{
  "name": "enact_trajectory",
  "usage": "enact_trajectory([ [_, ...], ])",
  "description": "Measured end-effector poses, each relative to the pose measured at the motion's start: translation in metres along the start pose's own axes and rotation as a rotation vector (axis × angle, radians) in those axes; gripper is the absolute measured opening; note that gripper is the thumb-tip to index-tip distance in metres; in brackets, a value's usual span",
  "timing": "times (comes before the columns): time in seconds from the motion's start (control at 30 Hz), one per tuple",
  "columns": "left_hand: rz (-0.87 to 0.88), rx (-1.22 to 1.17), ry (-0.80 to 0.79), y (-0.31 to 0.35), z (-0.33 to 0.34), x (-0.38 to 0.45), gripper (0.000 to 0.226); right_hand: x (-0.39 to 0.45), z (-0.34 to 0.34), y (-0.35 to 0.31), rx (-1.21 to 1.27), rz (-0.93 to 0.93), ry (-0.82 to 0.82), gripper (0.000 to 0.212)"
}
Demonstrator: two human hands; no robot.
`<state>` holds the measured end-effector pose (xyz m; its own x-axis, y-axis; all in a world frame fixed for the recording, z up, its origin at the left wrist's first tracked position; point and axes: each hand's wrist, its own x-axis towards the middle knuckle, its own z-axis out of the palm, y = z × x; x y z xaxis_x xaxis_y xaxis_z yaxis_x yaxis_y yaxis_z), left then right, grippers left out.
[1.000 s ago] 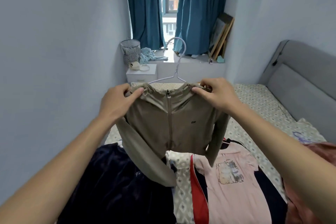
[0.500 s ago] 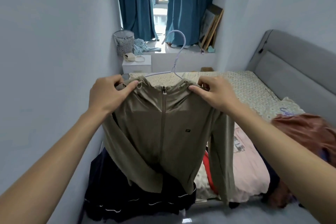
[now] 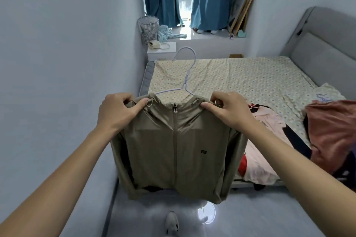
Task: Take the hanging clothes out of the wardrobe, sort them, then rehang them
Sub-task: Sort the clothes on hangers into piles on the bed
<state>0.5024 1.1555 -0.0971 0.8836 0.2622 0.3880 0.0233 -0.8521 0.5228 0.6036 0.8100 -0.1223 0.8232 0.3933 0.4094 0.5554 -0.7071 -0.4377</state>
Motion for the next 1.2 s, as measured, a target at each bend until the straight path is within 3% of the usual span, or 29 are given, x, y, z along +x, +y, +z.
enact_trajectory([
  [0.27, -0.085, 0.025, -0.056, -0.028, 0.004, -0.030, 0.065, -0.024, 0.035, -0.012, 0.005, 0.026, -0.079, 0.048],
  [0.43, -0.140, 0.005, -0.095, -0.056, 0.024, -0.018, 0.061, -0.011, 0.064, -0.003, 0.008, 0.061, -0.109, 0.056],
  [0.63, -0.199, -0.023, -0.142, -0.090, 0.068, 0.017, 0.060, 0.026, 0.104, 0.019, -0.016, 0.117, -0.194, 0.048],
  [0.97, -0.289, -0.017, -0.300, -0.192, 0.216, 0.157, 0.065, 0.148, 0.233, 0.116, -0.050, 0.306, -0.407, 0.046],
  [1.2, -0.306, 0.103, -0.418, -0.264, 0.336, 0.262, 0.052, 0.251, 0.350, 0.198, -0.069, 0.476, -0.595, 0.046],
])
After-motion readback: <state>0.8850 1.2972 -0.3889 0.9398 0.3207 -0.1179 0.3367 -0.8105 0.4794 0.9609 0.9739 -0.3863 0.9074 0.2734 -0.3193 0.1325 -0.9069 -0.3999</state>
